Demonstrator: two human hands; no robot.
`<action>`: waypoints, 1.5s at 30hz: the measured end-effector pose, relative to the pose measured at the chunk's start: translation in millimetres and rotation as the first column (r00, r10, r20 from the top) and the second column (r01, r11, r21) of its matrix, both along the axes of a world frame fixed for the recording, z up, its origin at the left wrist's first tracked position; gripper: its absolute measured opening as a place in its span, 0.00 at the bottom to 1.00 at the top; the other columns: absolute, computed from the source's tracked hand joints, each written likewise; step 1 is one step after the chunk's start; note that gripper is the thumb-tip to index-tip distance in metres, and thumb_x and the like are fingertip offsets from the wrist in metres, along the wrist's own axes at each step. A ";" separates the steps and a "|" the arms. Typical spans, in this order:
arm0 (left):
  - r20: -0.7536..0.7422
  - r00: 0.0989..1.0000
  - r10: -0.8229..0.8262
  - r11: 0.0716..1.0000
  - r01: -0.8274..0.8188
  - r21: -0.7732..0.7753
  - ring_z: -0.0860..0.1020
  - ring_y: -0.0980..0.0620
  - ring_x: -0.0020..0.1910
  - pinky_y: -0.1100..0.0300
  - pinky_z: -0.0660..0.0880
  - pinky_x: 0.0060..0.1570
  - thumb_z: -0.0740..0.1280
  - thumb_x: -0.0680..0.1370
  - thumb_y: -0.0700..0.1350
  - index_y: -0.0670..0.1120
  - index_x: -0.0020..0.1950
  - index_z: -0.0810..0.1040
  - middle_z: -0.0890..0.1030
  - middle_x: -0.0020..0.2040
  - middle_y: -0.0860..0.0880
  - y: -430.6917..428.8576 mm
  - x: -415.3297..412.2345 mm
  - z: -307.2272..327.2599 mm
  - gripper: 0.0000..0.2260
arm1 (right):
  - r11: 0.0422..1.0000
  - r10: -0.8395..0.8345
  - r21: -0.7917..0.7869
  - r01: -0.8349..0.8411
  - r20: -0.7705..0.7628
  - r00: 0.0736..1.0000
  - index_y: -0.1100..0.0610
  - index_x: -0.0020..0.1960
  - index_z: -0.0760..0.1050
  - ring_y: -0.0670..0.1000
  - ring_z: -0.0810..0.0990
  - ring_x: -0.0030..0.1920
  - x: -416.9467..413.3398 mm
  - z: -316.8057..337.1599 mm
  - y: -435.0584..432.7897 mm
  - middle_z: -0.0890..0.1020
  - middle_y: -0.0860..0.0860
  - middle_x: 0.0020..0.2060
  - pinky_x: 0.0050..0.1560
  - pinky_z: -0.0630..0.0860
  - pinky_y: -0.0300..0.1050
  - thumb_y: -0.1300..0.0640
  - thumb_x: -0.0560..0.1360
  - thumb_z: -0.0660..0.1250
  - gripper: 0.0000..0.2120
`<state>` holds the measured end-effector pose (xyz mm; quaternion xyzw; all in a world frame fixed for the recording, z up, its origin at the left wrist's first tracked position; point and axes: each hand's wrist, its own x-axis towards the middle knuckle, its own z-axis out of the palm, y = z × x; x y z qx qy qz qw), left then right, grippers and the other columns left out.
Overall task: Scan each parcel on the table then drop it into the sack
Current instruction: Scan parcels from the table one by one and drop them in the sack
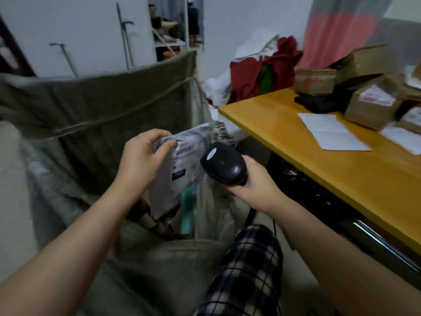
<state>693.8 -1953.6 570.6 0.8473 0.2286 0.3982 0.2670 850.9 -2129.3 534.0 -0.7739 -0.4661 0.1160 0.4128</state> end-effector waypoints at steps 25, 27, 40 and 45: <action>-0.540 0.838 0.084 0.988 -0.141 -0.066 0.74 0.45 0.56 0.47 0.74 0.54 0.63 0.79 0.46 0.46 0.57 0.76 0.75 0.54 0.45 60.0 54.8 -135.5 0.09 | 0.967 -0.254 -0.046 0.252 -0.029 0.967 0.52 0.42 0.72 0.53 0.78 0.44 19.5 -86.4 35.7 0.79 0.53 0.41 0.41 0.69 0.43 0.57 0.69 0.75 0.11; -0.432 0.902 0.015 0.999 -0.028 -0.023 0.73 0.45 0.56 0.50 0.72 0.56 0.64 0.79 0.45 0.45 0.59 0.77 0.76 0.55 0.45 37.7 66.0 -113.6 0.10 | 0.942 -0.335 -0.021 0.334 -0.043 0.941 0.51 0.39 0.72 0.51 0.78 0.40 24.0 -74.3 18.0 0.79 0.50 0.36 0.39 0.69 0.42 0.55 0.67 0.75 0.11; -0.381 0.809 -0.447 0.846 0.521 0.115 0.70 0.45 0.61 0.52 0.68 0.60 0.63 0.80 0.48 0.46 0.63 0.74 0.74 0.59 0.46 -138.7 211.7 -37.7 0.13 | 0.620 -0.704 0.182 0.763 -0.300 0.643 0.57 0.39 0.79 0.57 0.79 0.30 64.6 22.7 -157.4 0.78 0.55 0.25 0.36 0.73 0.49 0.55 0.70 0.73 0.06; -0.615 0.644 -0.454 0.784 0.617 0.068 0.61 0.43 0.73 0.49 0.62 0.70 0.58 0.81 0.54 0.46 0.75 0.62 0.61 0.76 0.44 -184.4 276.4 -24.3 0.24 | 0.481 -0.688 0.200 0.854 -0.518 0.508 0.54 0.40 0.76 0.56 0.75 0.26 68.5 35.1 -218.4 0.74 0.53 0.26 0.32 0.73 0.49 0.61 0.72 0.71 0.05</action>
